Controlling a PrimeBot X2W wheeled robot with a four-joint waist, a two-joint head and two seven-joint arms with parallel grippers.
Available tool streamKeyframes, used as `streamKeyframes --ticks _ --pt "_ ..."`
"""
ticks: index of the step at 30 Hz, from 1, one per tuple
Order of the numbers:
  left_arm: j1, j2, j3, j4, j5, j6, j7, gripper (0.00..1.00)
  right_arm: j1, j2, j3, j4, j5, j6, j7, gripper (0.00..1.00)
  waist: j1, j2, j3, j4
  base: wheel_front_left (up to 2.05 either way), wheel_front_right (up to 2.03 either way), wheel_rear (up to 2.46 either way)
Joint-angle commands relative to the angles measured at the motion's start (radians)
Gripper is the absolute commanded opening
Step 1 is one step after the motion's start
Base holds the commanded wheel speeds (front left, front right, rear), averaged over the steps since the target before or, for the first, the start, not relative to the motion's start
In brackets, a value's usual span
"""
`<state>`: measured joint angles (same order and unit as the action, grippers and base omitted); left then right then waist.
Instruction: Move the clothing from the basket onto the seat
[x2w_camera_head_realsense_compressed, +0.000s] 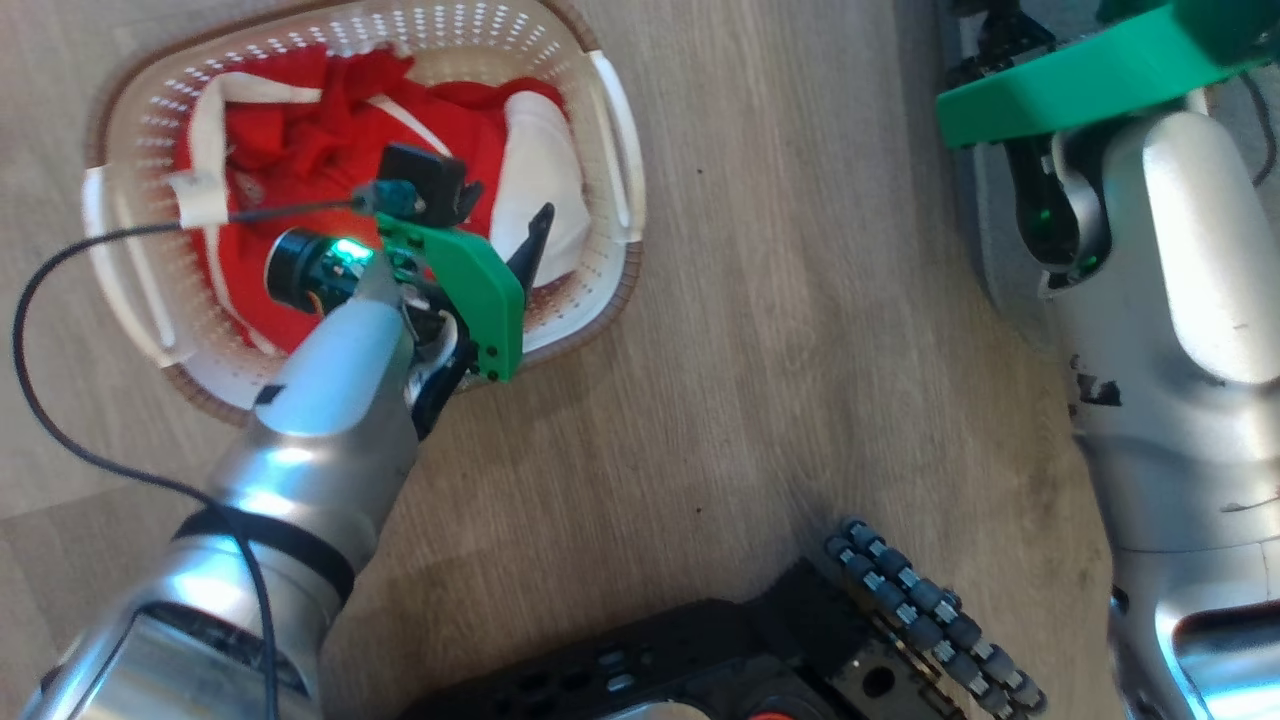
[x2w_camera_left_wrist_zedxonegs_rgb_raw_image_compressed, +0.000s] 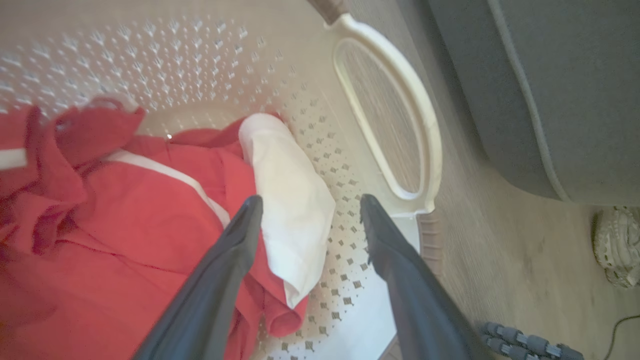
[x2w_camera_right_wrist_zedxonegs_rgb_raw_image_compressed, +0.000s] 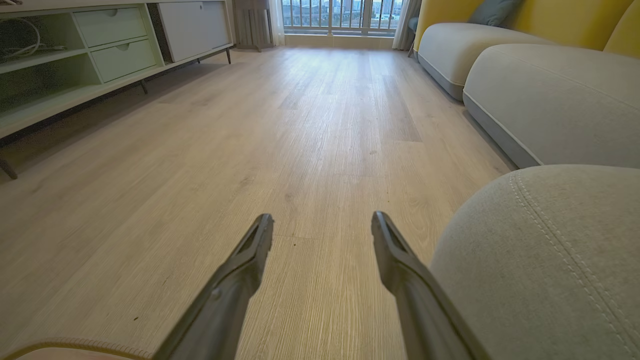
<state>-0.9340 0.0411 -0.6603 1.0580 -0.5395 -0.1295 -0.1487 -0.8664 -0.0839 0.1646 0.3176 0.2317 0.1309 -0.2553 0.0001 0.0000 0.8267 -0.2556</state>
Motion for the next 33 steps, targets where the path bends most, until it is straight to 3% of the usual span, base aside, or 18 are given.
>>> streamKeyframes --ticks 1,7,16,24,27,28,29,33 --pt "-0.007 0.013 0.006 -0.008 -0.018 -0.001 0.012 1.0 -0.003 0.019 0.011 -0.038 0.006 0.0 -0.006 1.0 -0.0001 0.0 0.016 -0.018 0.0 0.0 0.0" --pt "-0.077 0.018 -0.046 0.068 -0.091 -0.001 0.139 1.0 -0.009 0.03 0.029 -0.049 0.018 0.0 -0.006 1.0 -0.0001 0.0 0.044 -0.056 0.0 0.0 0.0" --pt "-0.148 0.038 -0.101 0.195 -0.057 0.031 0.244 1.0 -0.005 0.033 0.062 -0.068 0.069 0.0 -0.006 1.0 -0.0001 0.0 0.08 -0.102 0.0 0.0 0.0" --pt "-0.148 0.069 -0.131 0.22 -0.032 0.083 0.278 1.0 -0.001 0.033 0.081 -0.089 0.105 0.0 -0.006 1.0 -0.0001 0.0 0.111 -0.138 0.0 0.0 0.0" --pt "-0.145 0.071 -0.133 0.223 -0.036 0.082 0.273 1.0 -0.001 0.034 0.081 -0.095 0.11 0.0 -0.006 1.0 -0.0001 0.0 0.115 -0.143 0.0 0.0 0.0" --pt "-0.144 0.07 -0.134 0.223 -0.037 0.074 0.269 0.55 -0.001 0.034 0.081 -0.096 0.113 0.0 -0.006 1.0 -0.0001 0.0 0.115 -0.144 0.0 0.0 0.0" --pt "-0.144 0.069 -0.132 0.221 -0.041 0.067 0.255 0.0 0.0 0.034 0.08 -0.097 0.115 0.0 -0.006 1.0 -0.0001 0.0 0.114 -0.143 0.0 0.0 0.0" --pt "-0.134 0.062 -0.127 0.212 -0.055 0.041 0.189 0.0 0.005 0.034 0.077 -0.098 0.118 0.0 -0.006 1.0 -0.0001 0.0 0.093 -0.133 0.0 0.0 0.0"
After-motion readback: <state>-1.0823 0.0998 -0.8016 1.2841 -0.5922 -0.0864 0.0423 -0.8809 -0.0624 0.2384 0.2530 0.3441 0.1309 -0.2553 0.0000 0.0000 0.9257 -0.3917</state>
